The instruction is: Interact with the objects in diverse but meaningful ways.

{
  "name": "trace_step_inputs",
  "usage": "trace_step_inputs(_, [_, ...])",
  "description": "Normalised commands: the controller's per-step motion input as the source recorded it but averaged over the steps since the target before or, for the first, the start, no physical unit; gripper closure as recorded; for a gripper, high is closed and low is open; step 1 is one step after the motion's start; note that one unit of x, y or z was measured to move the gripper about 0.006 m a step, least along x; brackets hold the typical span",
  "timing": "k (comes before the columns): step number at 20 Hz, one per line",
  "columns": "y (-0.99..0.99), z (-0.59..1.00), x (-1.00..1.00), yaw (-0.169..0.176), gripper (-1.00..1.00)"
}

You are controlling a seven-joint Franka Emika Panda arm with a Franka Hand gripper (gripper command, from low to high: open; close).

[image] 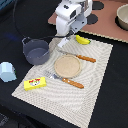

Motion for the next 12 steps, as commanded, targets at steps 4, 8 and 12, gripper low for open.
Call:
trace_step_inputs(4, [0.15,-0.05,0.41,-0.09,-1.0])
trace_step_inputs(8, [0.12,-0.12,0.28,-0.046,-1.0])
trace_step_inputs(12, [0.15,-0.15,0.16,-0.003,-1.0])
